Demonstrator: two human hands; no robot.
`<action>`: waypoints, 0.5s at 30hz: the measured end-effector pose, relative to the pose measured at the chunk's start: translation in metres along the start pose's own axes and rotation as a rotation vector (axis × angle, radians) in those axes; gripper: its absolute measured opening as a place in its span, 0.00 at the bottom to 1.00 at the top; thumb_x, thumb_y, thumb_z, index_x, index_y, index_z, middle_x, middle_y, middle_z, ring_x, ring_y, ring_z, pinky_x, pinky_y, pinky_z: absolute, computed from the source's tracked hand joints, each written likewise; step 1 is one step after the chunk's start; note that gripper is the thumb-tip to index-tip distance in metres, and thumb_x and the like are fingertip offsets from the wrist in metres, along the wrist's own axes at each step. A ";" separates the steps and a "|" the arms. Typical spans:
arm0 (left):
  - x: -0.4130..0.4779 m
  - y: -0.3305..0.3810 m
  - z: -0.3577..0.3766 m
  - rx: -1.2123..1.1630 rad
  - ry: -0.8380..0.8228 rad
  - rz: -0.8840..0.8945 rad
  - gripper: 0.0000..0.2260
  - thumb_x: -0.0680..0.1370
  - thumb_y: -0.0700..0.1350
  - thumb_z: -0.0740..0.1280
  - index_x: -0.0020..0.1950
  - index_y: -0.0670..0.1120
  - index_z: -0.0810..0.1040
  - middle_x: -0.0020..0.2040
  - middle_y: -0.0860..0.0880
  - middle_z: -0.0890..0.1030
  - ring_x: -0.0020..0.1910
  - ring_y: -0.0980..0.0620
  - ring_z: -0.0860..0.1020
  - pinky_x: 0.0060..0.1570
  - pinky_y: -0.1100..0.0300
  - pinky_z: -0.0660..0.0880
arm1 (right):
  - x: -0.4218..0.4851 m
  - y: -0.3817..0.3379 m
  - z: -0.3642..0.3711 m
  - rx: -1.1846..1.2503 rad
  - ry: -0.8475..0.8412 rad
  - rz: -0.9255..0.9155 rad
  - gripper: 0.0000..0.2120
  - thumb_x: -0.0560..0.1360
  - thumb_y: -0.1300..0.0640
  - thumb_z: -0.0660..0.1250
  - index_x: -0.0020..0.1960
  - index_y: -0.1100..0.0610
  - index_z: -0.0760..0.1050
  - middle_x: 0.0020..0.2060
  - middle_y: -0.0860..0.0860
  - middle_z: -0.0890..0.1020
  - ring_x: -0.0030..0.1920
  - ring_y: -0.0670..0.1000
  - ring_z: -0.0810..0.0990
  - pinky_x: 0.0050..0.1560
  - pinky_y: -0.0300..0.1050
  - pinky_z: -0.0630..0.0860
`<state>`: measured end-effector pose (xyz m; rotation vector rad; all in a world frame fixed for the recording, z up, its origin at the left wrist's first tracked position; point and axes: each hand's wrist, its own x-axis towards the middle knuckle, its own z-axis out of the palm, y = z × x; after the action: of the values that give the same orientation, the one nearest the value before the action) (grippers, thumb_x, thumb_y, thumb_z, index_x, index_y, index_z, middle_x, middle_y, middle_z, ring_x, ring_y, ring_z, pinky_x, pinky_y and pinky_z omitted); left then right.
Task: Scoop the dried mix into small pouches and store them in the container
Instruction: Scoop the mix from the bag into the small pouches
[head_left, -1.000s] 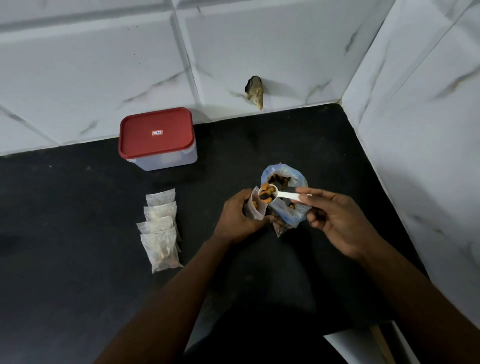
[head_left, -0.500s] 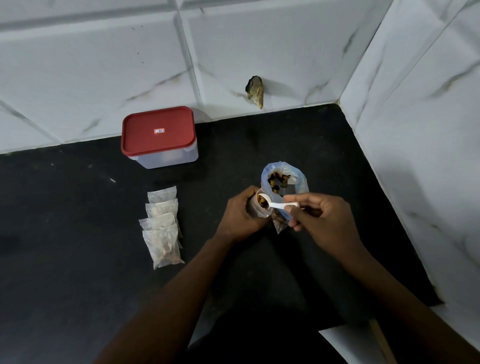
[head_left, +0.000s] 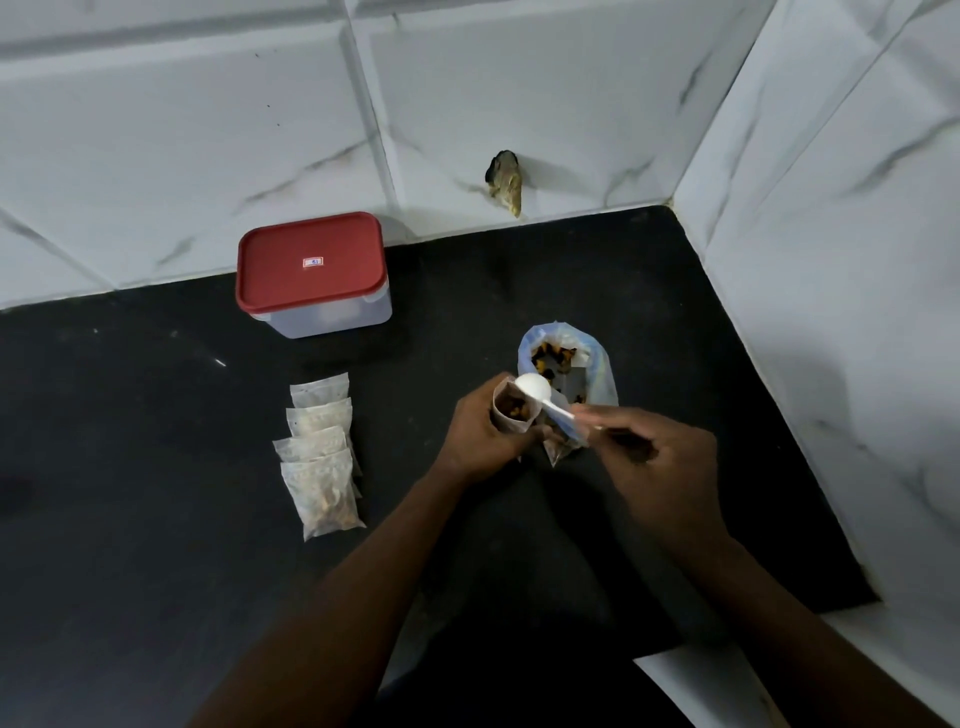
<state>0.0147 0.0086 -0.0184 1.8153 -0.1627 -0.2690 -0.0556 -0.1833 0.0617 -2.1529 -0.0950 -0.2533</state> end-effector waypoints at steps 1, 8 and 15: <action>0.001 0.000 0.000 0.011 -0.003 -0.003 0.18 0.71 0.41 0.80 0.58 0.47 0.80 0.54 0.53 0.84 0.55 0.58 0.82 0.55 0.63 0.79 | 0.002 -0.002 0.000 0.127 0.033 0.147 0.10 0.75 0.65 0.73 0.55 0.57 0.84 0.50 0.48 0.87 0.53 0.42 0.85 0.54 0.37 0.81; 0.000 -0.002 -0.002 0.048 0.029 0.006 0.22 0.66 0.54 0.79 0.56 0.47 0.79 0.53 0.52 0.83 0.53 0.56 0.82 0.54 0.62 0.80 | 0.041 0.033 -0.004 0.560 0.271 0.628 0.10 0.76 0.66 0.72 0.55 0.56 0.83 0.49 0.52 0.88 0.50 0.51 0.87 0.49 0.45 0.84; 0.002 -0.011 -0.001 0.120 0.037 -0.028 0.23 0.68 0.46 0.80 0.60 0.52 0.78 0.60 0.56 0.78 0.59 0.60 0.79 0.58 0.64 0.77 | 0.063 0.063 0.013 -0.055 0.099 0.275 0.10 0.75 0.62 0.74 0.56 0.55 0.84 0.48 0.45 0.86 0.46 0.35 0.83 0.47 0.31 0.80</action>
<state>0.0167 0.0122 -0.0289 1.9416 -0.1302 -0.2497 0.0177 -0.2099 0.0171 -2.1736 0.2657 -0.2030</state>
